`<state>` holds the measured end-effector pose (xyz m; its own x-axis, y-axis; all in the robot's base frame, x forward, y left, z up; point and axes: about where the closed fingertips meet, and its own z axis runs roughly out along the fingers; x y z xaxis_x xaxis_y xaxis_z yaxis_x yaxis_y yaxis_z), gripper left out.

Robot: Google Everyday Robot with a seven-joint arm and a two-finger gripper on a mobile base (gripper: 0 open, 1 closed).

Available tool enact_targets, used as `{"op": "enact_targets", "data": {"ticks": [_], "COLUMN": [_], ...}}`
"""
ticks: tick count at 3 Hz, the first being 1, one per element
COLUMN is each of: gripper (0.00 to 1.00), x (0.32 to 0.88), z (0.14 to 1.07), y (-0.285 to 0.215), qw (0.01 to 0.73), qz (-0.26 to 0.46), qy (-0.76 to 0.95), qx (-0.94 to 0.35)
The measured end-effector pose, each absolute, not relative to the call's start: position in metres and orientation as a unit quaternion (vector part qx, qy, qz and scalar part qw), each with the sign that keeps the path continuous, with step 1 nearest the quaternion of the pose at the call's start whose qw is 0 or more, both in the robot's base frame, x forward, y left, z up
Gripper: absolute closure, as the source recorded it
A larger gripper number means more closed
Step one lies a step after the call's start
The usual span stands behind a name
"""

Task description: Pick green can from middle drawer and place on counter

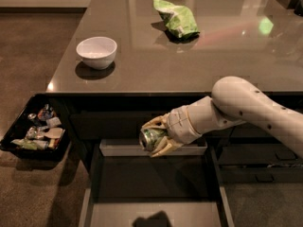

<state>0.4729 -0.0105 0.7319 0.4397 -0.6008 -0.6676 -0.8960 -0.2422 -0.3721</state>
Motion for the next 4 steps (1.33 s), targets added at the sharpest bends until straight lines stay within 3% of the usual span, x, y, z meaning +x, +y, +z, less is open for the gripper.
{"op": "enact_targets", "data": {"ticks": [1, 4], "gripper": [1.0, 1.0], "x": [0.481, 0.577], "z": [0.742, 0.918], "y": [-0.01, -0.009], "qw": [0.373, 0.44], "qz": [0.188, 0.037], "qy": [0.488, 0.411], "qx": [-0.767, -0.798]}}
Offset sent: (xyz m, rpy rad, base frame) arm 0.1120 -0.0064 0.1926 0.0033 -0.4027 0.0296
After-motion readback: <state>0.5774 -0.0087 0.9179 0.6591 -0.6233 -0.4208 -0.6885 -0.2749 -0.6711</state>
